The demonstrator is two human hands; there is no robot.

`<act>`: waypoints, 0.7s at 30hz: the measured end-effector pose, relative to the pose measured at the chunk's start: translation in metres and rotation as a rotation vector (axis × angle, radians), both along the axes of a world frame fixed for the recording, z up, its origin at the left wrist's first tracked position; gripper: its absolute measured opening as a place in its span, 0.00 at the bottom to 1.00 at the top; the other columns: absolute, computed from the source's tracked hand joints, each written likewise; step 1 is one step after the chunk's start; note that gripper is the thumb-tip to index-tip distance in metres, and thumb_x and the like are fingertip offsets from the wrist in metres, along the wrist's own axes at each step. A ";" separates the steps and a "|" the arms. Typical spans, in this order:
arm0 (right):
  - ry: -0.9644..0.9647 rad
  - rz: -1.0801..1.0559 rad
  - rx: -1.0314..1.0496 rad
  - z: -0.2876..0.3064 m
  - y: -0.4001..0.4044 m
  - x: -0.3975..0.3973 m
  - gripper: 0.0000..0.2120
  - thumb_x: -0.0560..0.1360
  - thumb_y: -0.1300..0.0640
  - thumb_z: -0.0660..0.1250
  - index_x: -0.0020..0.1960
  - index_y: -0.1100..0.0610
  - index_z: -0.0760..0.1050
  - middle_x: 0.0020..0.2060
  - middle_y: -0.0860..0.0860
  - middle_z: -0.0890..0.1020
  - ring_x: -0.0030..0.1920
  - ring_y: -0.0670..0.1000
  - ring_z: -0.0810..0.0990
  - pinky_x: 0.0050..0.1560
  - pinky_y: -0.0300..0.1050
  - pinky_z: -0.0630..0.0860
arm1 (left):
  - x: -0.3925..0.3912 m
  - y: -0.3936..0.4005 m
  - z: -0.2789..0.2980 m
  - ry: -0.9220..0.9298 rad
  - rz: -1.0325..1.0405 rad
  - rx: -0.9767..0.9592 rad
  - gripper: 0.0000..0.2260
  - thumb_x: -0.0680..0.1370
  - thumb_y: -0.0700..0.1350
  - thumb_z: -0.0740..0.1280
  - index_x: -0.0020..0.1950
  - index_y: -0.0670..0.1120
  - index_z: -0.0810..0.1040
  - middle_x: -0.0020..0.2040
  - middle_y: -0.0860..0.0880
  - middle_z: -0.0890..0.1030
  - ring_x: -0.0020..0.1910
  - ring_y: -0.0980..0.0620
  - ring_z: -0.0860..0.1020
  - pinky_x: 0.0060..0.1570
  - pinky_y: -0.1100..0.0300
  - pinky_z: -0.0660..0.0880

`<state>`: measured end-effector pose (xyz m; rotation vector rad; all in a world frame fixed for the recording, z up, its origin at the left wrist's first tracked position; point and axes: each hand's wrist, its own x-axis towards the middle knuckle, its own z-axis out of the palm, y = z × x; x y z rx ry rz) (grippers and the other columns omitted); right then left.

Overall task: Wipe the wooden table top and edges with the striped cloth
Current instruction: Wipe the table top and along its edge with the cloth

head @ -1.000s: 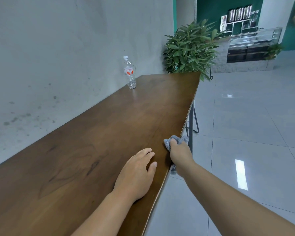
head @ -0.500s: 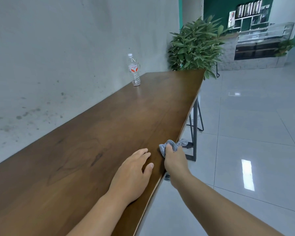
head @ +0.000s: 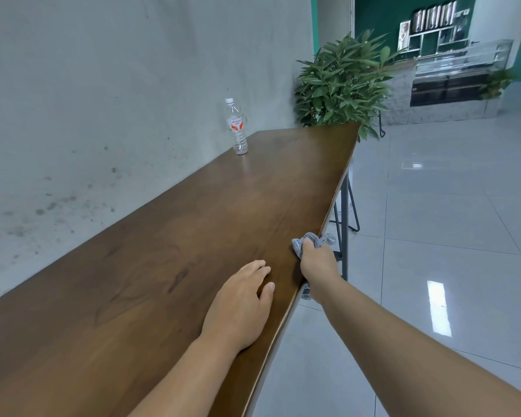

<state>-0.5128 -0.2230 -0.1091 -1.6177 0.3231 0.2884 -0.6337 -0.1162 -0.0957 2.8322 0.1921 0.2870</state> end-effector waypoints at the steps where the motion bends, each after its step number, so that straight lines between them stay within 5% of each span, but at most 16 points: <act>1: 0.002 0.001 -0.004 0.000 0.001 -0.006 0.28 0.82 0.44 0.53 0.78 0.55 0.58 0.70 0.56 0.71 0.66 0.58 0.72 0.66 0.57 0.71 | -0.001 0.000 0.001 0.005 -0.006 -0.004 0.21 0.83 0.55 0.52 0.76 0.57 0.60 0.76 0.61 0.59 0.74 0.63 0.56 0.71 0.65 0.54; 8: -0.011 0.027 0.001 -0.012 0.005 -0.051 0.23 0.83 0.44 0.52 0.74 0.54 0.63 0.58 0.52 0.74 0.56 0.53 0.73 0.58 0.51 0.73 | -0.022 0.010 0.000 0.046 -0.048 -0.009 0.22 0.82 0.57 0.52 0.76 0.58 0.58 0.76 0.63 0.56 0.75 0.63 0.54 0.71 0.65 0.54; 21: 0.026 -0.032 -0.027 0.002 0.006 -0.026 0.29 0.81 0.43 0.54 0.77 0.56 0.59 0.69 0.56 0.71 0.66 0.58 0.72 0.67 0.56 0.70 | -0.027 0.012 -0.002 0.005 -0.077 -0.037 0.21 0.83 0.56 0.51 0.76 0.56 0.60 0.76 0.60 0.58 0.75 0.61 0.56 0.72 0.63 0.56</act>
